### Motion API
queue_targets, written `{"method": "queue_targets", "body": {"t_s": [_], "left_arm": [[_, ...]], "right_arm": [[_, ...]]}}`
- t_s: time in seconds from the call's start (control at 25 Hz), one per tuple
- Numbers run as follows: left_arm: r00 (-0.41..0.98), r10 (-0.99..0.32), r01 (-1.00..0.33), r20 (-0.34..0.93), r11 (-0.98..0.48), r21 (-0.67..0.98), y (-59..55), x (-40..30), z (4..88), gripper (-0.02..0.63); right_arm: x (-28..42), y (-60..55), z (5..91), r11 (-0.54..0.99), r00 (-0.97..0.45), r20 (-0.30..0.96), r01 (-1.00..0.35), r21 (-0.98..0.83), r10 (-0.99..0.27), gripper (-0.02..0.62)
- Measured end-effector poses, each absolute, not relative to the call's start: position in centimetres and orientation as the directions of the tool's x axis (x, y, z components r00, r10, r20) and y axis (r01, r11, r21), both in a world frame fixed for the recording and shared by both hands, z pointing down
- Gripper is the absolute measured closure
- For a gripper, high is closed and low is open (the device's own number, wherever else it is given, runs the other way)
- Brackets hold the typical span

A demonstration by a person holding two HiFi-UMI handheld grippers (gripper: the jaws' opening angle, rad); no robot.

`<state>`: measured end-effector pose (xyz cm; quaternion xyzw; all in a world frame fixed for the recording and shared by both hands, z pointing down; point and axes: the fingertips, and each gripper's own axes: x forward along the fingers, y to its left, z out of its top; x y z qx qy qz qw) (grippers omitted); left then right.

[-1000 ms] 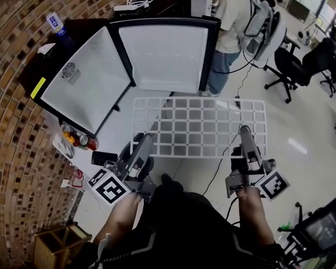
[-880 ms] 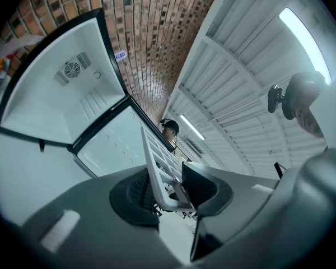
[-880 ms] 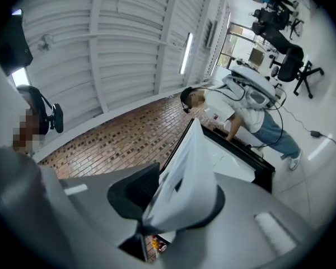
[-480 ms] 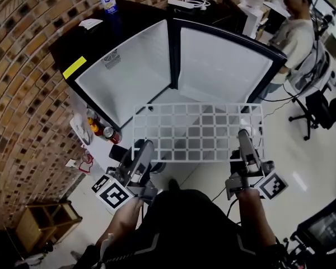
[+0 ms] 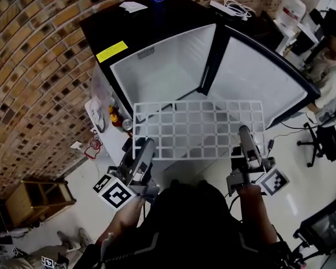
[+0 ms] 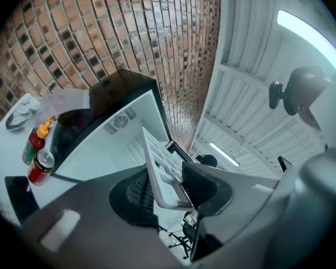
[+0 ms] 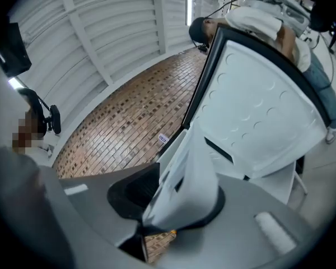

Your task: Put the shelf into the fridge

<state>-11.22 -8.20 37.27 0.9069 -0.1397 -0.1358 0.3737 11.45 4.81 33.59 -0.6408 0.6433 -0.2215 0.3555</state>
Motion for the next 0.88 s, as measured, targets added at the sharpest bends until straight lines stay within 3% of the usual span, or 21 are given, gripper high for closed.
{"method": "queue_targets", "body": {"t_s": [0.4,0.88], "left_arm": [[0.847,-0.513,-0.275,-0.138,-0.646,0.712,-11.1,-12.8,37.6,0.483],[0.73,-0.676,-0.424,-0.099,-0.562,0.71,-12.2,-8.9,37.4,0.48]], "right_arm": [[11.6,-2.1,33.8,0.195,-0.095,-0.174,-0.63,-0.751,-0.98,0.497],[17.0,-8.6,34.6,0.292,-0.275,-0.161,-0.549,-0.783,-0.948,0.497]]}}
